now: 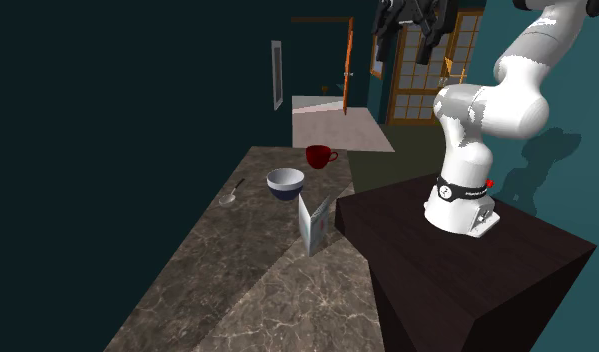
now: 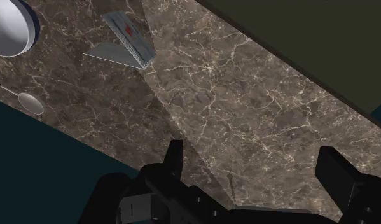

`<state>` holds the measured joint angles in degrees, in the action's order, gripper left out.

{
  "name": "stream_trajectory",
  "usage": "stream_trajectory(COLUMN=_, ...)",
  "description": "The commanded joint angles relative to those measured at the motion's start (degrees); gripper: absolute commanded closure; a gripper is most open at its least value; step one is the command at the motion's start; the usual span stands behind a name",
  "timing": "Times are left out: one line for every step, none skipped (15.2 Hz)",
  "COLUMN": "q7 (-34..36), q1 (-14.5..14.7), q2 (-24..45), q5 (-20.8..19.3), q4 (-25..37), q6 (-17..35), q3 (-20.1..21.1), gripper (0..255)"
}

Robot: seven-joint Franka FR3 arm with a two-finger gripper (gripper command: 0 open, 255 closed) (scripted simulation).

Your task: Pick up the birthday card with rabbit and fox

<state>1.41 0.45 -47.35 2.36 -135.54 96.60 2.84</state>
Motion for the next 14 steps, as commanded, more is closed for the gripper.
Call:
stream_trajectory(q7=0.00, q1=0.00, q2=0.00, q5=0.00, q4=0.00, q6=0.00, q3=0.00, gripper=0)
stream_trajectory(q7=-1.44, q1=0.11, q2=-0.54, q5=-0.46, q4=-2.04, q6=1.32, q3=-0.69, gripper=0)
stream_trajectory(q7=-2.88, q1=0.21, q2=-1.00, q5=-0.95, q4=-4.03, q6=2.66, q3=-1.40, gripper=0)
stream_trajectory(q7=-4.33, q1=0.28, q2=-1.40, q5=-1.46, q4=-5.95, q6=4.02, q3=-2.13, gripper=0)
stream_trajectory(q7=-5.77, q1=0.32, q2=-1.72, q5=-2.01, q4=-7.82, q6=5.40, q3=-2.88, gripper=0)
stream_trajectory(q7=-7.22, q1=0.34, q2=-1.96, q5=-2.59, q4=-9.63, q6=6.81, q3=-3.66, gripper=0)
stream_trajectory(q7=-8.68, q1=0.32, q2=-2.11, q5=-3.19, q4=-11.38, q6=8.25, q3=-4.45, gripper=0)
stream_trajectory(q7=-10.14, q1=0.28, q2=-2.18, q5=-3.83, q4=-13.08, q6=9.72, q3=-5.28, gripper=0)
stream_trajectory(q7=-11.60, q1=0.21, q2=-2.15, q5=-4.49, q4=-14.70, q6=11.23, q3=-6.13, gripper=0)
stream_trajectory(q7=-13.08, q1=0.11, q2=-2.02, q5=-5.18, q4=-16.27, q6=12.78, q3=-7.00, gripper=0)
stream_trajectory(q7=-14.56, q1=-0.03, q2=-1.78, q5=-5.89, q4=-17.76, q6=14.38, q3=-7.89, gripper=0)
stream_trajectory(q7=-16.05, q1=-0.19, q2=-1.42, q5=-6.63, q4=-19.19, q6=16.04, q3=-8.81, gripper=0)
stream_trajectory(q7=-17.54, q1=-0.37, q2=-0.94, q5=-7.40, q4=-20.54, q6=17.74, q3=-9.77, gripper=0)
stream_trajectory(q7=-19.05, q1=-0.60, q2=-0.33, q5=-8.19, q4=-21.82, q6=19.51, q3=-10.73, gripper=0)
